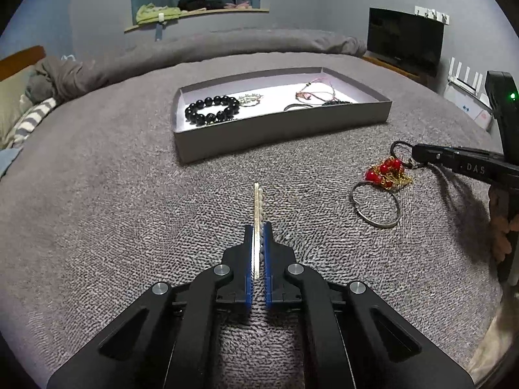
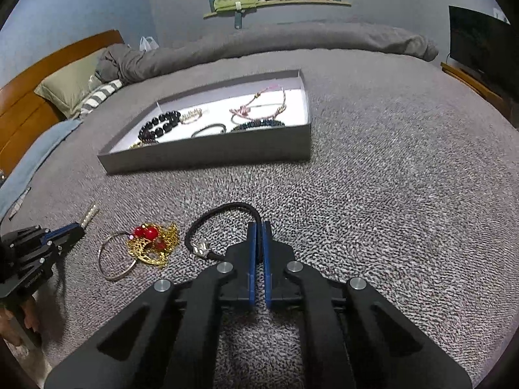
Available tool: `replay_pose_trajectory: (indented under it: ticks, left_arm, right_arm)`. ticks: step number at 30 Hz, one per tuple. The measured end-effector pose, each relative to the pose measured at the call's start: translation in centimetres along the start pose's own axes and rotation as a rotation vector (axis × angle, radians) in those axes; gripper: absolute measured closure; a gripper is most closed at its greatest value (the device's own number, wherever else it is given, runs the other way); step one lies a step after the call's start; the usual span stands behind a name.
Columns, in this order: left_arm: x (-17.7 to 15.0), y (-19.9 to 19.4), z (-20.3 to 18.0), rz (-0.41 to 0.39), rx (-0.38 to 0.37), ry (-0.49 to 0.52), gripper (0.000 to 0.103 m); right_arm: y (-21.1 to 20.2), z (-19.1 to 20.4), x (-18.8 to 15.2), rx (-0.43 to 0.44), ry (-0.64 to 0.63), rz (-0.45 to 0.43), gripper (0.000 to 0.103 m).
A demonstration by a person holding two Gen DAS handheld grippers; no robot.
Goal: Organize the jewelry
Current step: 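Grasp the gold hair pin with the left tool while the right tool grasps the black hair tie, then carry the hair pin and hair tie into the tray and open both tools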
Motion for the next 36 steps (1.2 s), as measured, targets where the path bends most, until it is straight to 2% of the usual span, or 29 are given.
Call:
replay_pose_trajectory:
  ticks: [9, 36]
  left_arm:
    - [0.0, -0.3, -0.2, -0.007, 0.005, 0.008, 0.098]
    - [1.5, -1.0, -1.0, -0.034, -0.024, 0.023, 0.098]
  right_arm:
    - [-2.0, -0.4, 1.3, -0.004, 0.009, -0.083, 0.099]
    - [-3.7, -0.4, 3.3, 0.023, 0.018, -0.138, 0.099]
Point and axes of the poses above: each gripper's, at about its wrist camera, not at the fingertips, and y roughly the way its jaws point, z to its left, x to its top, the point moved 5 cm from there along y, roughly the way its jaws point, and after that the axes turned 6 degrees about -z, right-handed, at the moved point
